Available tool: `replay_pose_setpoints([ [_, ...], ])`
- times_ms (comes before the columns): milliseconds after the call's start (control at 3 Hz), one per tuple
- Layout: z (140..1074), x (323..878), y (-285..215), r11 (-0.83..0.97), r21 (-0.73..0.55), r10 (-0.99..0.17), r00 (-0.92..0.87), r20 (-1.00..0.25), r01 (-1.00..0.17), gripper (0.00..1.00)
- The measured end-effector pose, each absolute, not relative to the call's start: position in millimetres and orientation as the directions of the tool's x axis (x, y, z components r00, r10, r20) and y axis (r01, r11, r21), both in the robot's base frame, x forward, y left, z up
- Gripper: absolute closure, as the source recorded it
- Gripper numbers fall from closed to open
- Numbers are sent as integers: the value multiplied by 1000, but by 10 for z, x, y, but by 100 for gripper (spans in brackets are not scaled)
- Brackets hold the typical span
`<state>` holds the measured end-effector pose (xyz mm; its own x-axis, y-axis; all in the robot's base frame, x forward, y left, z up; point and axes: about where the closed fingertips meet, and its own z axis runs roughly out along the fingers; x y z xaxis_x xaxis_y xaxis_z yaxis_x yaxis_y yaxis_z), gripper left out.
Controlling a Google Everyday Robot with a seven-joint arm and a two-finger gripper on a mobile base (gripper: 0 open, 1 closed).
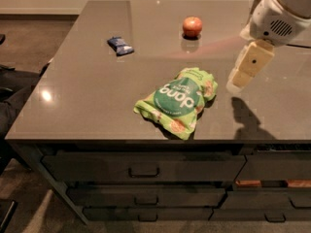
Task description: Move apple near rxbar blueberry
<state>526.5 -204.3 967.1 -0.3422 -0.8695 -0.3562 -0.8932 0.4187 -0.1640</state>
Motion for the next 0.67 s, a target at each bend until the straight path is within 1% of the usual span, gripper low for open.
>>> replay_pose_setpoints([
  [333,9655,5646,-2082,519,-132,-787,-413,-458,-844,0],
  [667,9647,5946,-2167,645,-119,-668,-482,-567,-755,0],
])
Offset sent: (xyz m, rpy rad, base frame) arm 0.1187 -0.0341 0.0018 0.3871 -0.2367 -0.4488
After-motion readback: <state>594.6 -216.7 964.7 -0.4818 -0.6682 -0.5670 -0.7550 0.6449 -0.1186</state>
